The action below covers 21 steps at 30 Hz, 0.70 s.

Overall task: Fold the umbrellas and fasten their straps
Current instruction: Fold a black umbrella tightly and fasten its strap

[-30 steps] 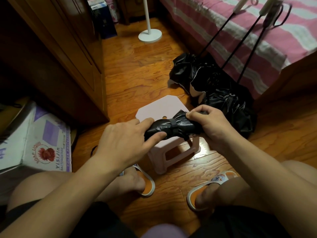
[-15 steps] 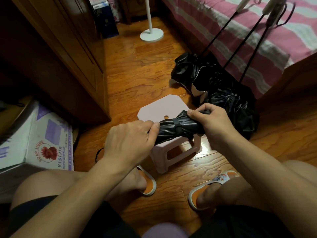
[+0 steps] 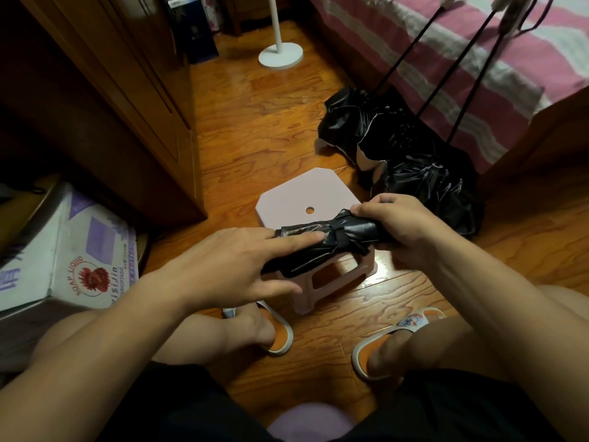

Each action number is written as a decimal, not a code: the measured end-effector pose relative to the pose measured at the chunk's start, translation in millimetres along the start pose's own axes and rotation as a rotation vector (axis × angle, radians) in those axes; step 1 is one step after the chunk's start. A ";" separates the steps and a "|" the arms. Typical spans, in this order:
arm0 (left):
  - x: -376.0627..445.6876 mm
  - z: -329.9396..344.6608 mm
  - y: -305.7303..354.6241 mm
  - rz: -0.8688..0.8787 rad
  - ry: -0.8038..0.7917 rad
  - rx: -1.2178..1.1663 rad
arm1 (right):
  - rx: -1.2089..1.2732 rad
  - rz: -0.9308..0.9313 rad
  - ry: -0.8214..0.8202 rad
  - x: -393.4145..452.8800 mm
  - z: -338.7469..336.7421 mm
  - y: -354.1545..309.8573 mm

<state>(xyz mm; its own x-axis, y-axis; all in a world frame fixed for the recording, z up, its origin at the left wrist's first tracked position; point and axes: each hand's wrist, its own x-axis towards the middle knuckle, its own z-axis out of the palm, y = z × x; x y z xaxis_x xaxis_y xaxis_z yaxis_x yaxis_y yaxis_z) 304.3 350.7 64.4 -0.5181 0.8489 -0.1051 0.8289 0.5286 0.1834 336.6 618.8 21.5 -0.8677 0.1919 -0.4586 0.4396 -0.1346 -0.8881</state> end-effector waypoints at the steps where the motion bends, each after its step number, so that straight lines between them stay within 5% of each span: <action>1: -0.2 1.3 0.2 -0.003 -0.003 -0.008 | -0.010 0.013 -0.008 0.4 -0.5 0.4; 8: -0.1 19.3 1.6 -0.107 0.033 -0.300 | -0.199 0.023 -0.044 0.0 -5.3 -4.7; 14: -7.3 26.6 15.9 -0.498 0.047 -1.093 | -0.184 -0.142 -0.105 5.4 -10.2 -7.4; 17: -4.4 28.1 19.4 -0.508 0.103 -1.010 | -0.191 -0.144 -0.026 9.5 -5.6 -4.2; 21: 6.6 34.0 17.2 -0.483 0.205 -0.509 | -0.157 -0.080 0.035 13.4 -4.0 -3.4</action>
<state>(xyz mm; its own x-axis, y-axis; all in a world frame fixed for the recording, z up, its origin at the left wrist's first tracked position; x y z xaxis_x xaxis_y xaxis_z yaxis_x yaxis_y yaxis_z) 322.3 365.6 33.6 -0.8713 0.4775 -0.1135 0.3231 0.7321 0.5997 324.4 625.7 18.2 -0.8939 0.2304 -0.3845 0.4025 0.0353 -0.9147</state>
